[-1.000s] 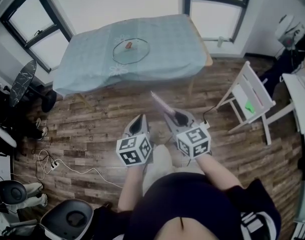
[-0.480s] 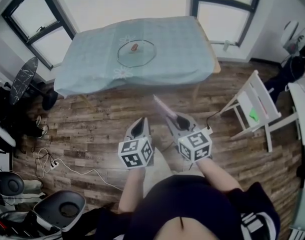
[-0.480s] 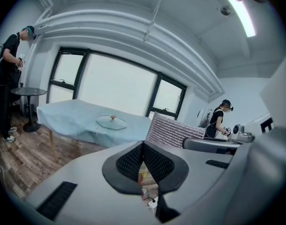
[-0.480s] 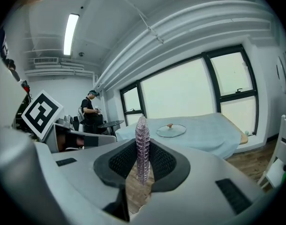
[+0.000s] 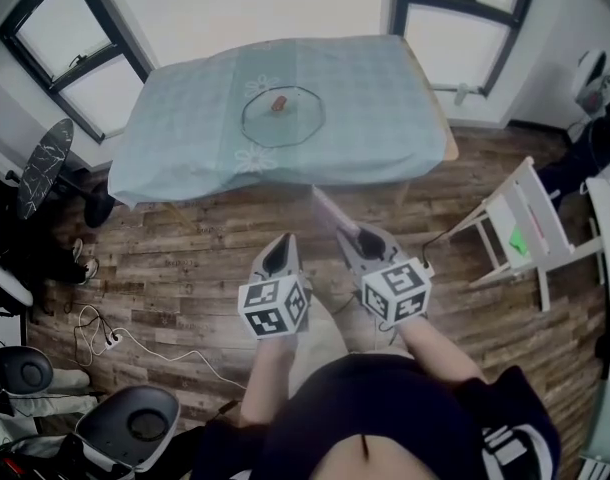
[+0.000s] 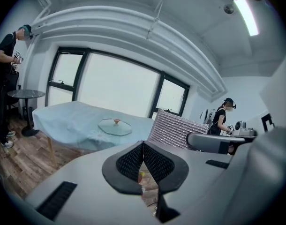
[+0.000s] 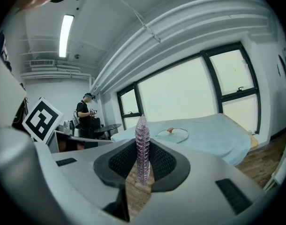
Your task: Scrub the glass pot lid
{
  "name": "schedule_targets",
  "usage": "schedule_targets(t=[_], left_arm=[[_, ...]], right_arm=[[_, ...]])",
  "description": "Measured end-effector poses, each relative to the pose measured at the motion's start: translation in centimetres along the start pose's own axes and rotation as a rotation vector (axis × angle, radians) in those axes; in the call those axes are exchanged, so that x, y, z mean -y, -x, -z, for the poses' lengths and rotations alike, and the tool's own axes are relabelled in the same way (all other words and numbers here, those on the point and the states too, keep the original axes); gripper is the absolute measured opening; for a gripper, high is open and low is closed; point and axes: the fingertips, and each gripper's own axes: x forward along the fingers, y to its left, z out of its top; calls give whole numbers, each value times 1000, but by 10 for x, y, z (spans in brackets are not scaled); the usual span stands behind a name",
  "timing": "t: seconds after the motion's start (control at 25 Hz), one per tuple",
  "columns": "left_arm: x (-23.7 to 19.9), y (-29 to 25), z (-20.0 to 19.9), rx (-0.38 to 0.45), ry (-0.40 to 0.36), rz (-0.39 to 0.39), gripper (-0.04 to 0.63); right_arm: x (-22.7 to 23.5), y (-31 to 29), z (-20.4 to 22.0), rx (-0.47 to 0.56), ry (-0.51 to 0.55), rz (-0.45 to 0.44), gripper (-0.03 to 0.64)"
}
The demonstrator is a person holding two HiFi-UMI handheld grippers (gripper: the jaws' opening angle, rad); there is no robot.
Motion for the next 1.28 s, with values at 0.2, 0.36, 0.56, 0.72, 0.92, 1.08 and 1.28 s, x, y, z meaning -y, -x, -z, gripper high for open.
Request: schedule_targets(t=[0.2, 0.36, 0.56, 0.72, 0.92, 1.08, 1.28], left_arm=[[-27, -26, -14, -11, -3, 16, 0], [-46, -49, -30, -10, -2, 37, 0], [-70, -78, -48, -23, -9, 62, 0], [-90, -102, -64, -31, -13, 77, 0], [-108, -129, -81, -47, -18, 101, 0], [-126, -150, -95, -57, -20, 119, 0], [-146, -174, -111, -72, -13, 136, 0]], right_arm=[[1, -40, -5, -7, -5, 4, 80], [3, -71, -8, -13, -1, 6, 80], [11, -109, -17, -27, 6, 29, 80], [19, -139, -25, -25, 6, 50, 80], [28, -170, -34, -36, -6, 76, 80], [33, -199, -43, -40, -15, 91, 80], [41, -234, -54, -40, -14, 116, 80]])
